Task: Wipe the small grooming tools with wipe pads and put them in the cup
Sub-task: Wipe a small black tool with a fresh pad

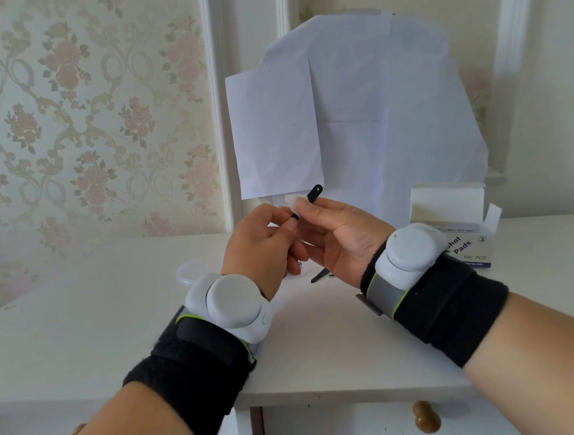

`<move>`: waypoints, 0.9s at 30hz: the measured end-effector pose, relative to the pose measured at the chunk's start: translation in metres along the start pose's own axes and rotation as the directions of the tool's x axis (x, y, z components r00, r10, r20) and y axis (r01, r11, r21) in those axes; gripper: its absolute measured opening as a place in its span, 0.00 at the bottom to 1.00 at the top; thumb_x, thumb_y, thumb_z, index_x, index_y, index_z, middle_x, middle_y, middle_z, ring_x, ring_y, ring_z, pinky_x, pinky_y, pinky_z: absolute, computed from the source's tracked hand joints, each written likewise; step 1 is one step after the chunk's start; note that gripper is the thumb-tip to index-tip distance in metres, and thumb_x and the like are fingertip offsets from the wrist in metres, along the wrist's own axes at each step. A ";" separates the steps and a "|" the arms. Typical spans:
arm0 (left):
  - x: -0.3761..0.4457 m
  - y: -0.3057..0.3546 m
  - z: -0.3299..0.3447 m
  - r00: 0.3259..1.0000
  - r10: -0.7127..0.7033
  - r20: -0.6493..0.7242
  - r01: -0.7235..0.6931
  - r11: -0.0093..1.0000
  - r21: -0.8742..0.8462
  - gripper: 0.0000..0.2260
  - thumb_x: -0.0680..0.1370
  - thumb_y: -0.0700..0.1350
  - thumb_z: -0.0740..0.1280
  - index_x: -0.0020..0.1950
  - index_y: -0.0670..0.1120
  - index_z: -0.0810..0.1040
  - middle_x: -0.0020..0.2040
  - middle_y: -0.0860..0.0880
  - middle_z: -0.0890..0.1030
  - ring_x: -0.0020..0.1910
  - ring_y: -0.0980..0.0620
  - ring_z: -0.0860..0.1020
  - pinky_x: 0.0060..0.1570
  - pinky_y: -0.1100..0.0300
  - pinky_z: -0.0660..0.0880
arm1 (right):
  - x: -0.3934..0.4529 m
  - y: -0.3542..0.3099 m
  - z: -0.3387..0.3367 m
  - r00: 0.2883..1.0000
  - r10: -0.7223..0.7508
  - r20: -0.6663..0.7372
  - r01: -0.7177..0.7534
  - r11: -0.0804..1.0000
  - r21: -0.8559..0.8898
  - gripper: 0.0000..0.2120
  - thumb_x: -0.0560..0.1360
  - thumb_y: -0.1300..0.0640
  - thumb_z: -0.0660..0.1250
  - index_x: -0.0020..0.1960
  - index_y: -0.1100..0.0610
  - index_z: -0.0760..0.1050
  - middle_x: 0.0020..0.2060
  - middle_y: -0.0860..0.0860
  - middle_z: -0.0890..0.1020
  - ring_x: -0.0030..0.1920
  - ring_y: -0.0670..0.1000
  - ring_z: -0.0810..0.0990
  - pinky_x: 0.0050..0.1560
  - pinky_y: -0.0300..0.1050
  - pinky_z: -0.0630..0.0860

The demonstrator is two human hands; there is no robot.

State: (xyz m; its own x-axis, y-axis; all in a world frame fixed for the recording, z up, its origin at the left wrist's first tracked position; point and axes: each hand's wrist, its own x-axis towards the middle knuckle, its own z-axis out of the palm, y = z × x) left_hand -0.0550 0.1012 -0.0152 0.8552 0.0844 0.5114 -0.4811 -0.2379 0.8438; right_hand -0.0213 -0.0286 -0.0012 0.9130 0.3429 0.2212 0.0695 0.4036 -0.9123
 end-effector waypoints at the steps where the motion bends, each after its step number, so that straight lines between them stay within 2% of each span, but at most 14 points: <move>1: -0.001 0.000 0.000 1.000 0.001 0.001 -0.001 1.000 -0.003 0.06 0.81 0.41 0.62 0.44 0.44 0.74 0.27 0.47 0.78 0.24 0.50 0.73 0.26 0.62 0.70 | 0.000 0.000 0.000 1.000 0.004 0.009 -0.004 1.000 -0.016 0.15 0.76 0.58 0.71 0.60 0.63 0.79 0.51 0.58 0.84 0.42 0.52 0.83 0.43 0.45 0.80; 4: -0.001 0.002 0.000 1.000 0.011 0.002 -0.011 1.000 -0.018 0.07 0.81 0.41 0.63 0.43 0.44 0.74 0.26 0.48 0.78 0.23 0.50 0.72 0.24 0.63 0.69 | 0.000 0.001 0.000 1.000 -0.010 0.028 0.012 0.998 -0.064 0.13 0.76 0.58 0.71 0.57 0.64 0.79 0.42 0.57 0.81 0.32 0.50 0.78 0.42 0.47 0.76; 8: -0.002 0.004 0.000 1.000 0.024 -0.010 -0.024 0.999 -0.021 0.06 0.81 0.41 0.63 0.44 0.42 0.75 0.27 0.47 0.78 0.23 0.51 0.72 0.23 0.64 0.69 | -0.001 -0.001 0.002 0.998 -0.037 0.049 0.039 0.998 -0.047 0.17 0.76 0.59 0.69 0.61 0.67 0.78 0.45 0.59 0.82 0.31 0.50 0.79 0.42 0.46 0.78; 11: -0.002 0.004 0.001 0.999 0.026 -0.028 -0.026 1.000 -0.015 0.06 0.81 0.41 0.63 0.46 0.40 0.74 0.27 0.47 0.78 0.23 0.50 0.72 0.24 0.64 0.69 | -0.002 0.000 0.003 0.997 -0.068 0.021 0.069 0.997 -0.019 0.14 0.77 0.59 0.69 0.58 0.66 0.80 0.50 0.58 0.85 0.35 0.49 0.82 0.45 0.45 0.79; 14: -0.002 0.004 0.000 0.998 0.025 -0.055 -0.025 1.000 -0.009 0.06 0.81 0.40 0.62 0.45 0.40 0.73 0.28 0.47 0.79 0.23 0.50 0.72 0.23 0.65 0.69 | -0.002 0.000 0.002 0.993 -0.101 -0.053 0.102 0.995 0.012 0.08 0.77 0.58 0.68 0.52 0.62 0.82 0.50 0.55 0.86 0.44 0.50 0.84 0.49 0.44 0.81; 18: -0.003 0.006 0.001 0.999 -0.002 -0.036 0.001 1.000 -0.020 0.06 0.81 0.39 0.61 0.46 0.39 0.73 0.29 0.44 0.79 0.21 0.53 0.73 0.23 0.69 0.69 | -0.002 -0.009 -0.003 0.981 -0.095 -0.168 0.117 0.985 0.126 0.04 0.77 0.57 0.69 0.50 0.56 0.79 0.49 0.53 0.87 0.44 0.48 0.85 0.46 0.42 0.81; 22: -0.002 0.004 0.000 1.000 -0.017 -0.018 0.017 1.000 0.002 0.06 0.81 0.40 0.62 0.45 0.41 0.75 0.28 0.46 0.80 0.23 0.51 0.73 0.24 0.66 0.69 | -0.004 -0.010 -0.001 0.987 -0.105 -0.124 0.112 0.993 0.048 0.08 0.77 0.56 0.69 0.54 0.58 0.80 0.49 0.53 0.86 0.44 0.48 0.85 0.44 0.41 0.81; 27: -0.002 0.004 -0.001 0.999 -0.020 -0.029 0.020 1.000 0.001 0.07 0.80 0.41 0.64 0.43 0.43 0.78 0.28 0.46 0.80 0.24 0.51 0.73 0.25 0.64 0.70 | -0.004 -0.006 -0.001 0.991 -0.110 -0.080 0.107 0.993 -0.045 0.09 0.78 0.56 0.68 0.52 0.61 0.83 0.47 0.53 0.86 0.45 0.49 0.84 0.50 0.43 0.81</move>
State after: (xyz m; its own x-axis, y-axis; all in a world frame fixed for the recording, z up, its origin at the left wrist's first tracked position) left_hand -0.0593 0.1006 -0.0127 0.8589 0.1169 0.4987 -0.4634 -0.2376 0.8537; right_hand -0.0249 -0.0328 0.0032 0.9289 0.2273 0.2923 0.1847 0.3996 -0.8979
